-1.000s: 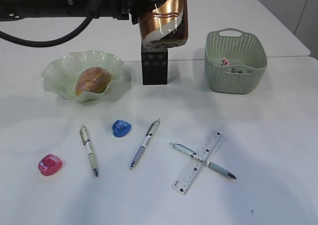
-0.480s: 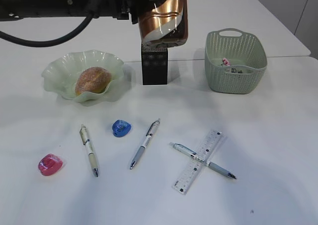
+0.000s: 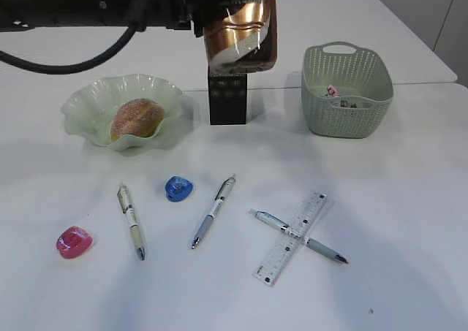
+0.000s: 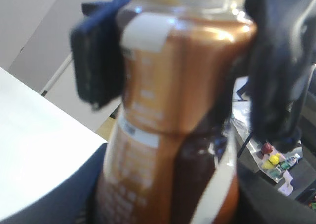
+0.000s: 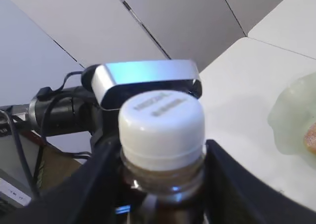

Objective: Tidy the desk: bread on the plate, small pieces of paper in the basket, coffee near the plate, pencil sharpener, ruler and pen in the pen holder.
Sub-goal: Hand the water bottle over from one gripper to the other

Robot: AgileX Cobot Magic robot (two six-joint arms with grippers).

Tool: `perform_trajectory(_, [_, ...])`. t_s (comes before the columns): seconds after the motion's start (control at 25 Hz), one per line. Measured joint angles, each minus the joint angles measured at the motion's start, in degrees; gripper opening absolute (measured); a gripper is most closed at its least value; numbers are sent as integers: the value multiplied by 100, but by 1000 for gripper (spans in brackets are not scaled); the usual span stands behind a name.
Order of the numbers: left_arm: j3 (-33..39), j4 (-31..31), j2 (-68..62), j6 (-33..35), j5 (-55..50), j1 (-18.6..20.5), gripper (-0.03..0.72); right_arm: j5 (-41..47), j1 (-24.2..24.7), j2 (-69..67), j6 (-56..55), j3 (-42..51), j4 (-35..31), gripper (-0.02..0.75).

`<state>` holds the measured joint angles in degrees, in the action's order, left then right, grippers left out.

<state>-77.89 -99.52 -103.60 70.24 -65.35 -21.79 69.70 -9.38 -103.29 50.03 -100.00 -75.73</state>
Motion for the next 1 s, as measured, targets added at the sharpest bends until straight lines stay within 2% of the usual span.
perform_trajectory(0.2, [0,35,0,23,-14,0,391,-14,0,0,-23,-11,-152,473])
perform_trajectory(0.56, [0,39,-17,27,-104,0,391,-14,0,5,-37,-11,-175,487])
perform_trajectory(0.8, [0,68,-30,27,-111,0,389,-14,0,43,-106,-11,-115,577])
perform_trajectory(1.0, [0,73,-30,27,-111,13,389,-4,0,41,-156,-11,-77,587])
